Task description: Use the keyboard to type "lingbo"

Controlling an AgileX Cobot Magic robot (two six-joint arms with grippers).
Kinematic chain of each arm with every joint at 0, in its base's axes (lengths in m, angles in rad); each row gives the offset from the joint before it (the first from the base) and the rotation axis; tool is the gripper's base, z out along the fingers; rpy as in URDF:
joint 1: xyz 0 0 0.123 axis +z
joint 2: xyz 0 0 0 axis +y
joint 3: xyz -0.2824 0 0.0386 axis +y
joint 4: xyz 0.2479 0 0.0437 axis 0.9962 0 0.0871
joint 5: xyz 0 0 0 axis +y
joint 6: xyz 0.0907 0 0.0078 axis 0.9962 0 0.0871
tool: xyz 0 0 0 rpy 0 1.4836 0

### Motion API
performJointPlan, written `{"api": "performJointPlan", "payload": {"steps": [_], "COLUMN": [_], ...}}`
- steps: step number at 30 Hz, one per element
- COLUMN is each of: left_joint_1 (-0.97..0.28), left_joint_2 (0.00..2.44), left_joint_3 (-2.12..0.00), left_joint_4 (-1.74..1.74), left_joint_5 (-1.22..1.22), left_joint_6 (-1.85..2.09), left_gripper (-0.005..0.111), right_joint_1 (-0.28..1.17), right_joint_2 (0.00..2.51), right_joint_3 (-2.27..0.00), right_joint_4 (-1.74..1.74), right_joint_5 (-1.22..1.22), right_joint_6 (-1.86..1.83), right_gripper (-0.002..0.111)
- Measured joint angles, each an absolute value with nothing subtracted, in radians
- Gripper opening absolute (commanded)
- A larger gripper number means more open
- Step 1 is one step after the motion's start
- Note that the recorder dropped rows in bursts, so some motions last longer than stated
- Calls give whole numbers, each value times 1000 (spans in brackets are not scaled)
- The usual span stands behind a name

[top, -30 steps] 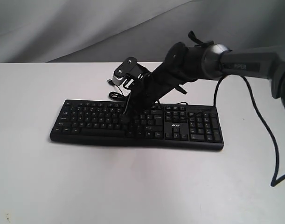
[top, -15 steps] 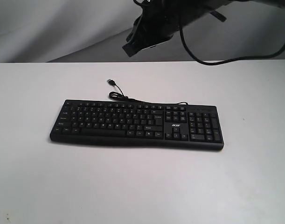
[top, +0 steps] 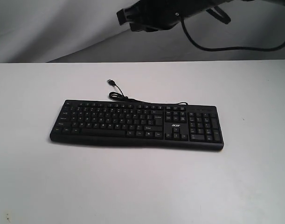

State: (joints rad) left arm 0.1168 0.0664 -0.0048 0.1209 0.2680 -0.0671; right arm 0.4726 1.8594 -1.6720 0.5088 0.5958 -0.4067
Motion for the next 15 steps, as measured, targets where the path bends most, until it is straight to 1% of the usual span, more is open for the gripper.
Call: {"api": "performJointPlan", "payload": {"steps": [3, 6, 10, 15], "left_joint_1": [117, 117, 117, 117], "left_joint_2": [66, 66, 66, 66], "left_joint_3": [-5, -5, -5, -5], "left_joint_4": [121, 121, 121, 121], "left_joint_5": [268, 268, 268, 268], "left_joint_6": [-67, -67, -67, -67], "left_gripper": [1, 1, 1, 1], "right_joint_1": [468, 500, 535, 529], "right_joint_2": [1843, 1786, 1651, 1475], "right_joint_3": [-1672, -1671, -1671, -1620], "right_joint_4": [455, 357, 157, -45], "right_joint_5": [591, 593, 593, 589], "right_joint_6": [-304, -237, -102, 27], "right_gripper": [0, 0, 0, 0]}}
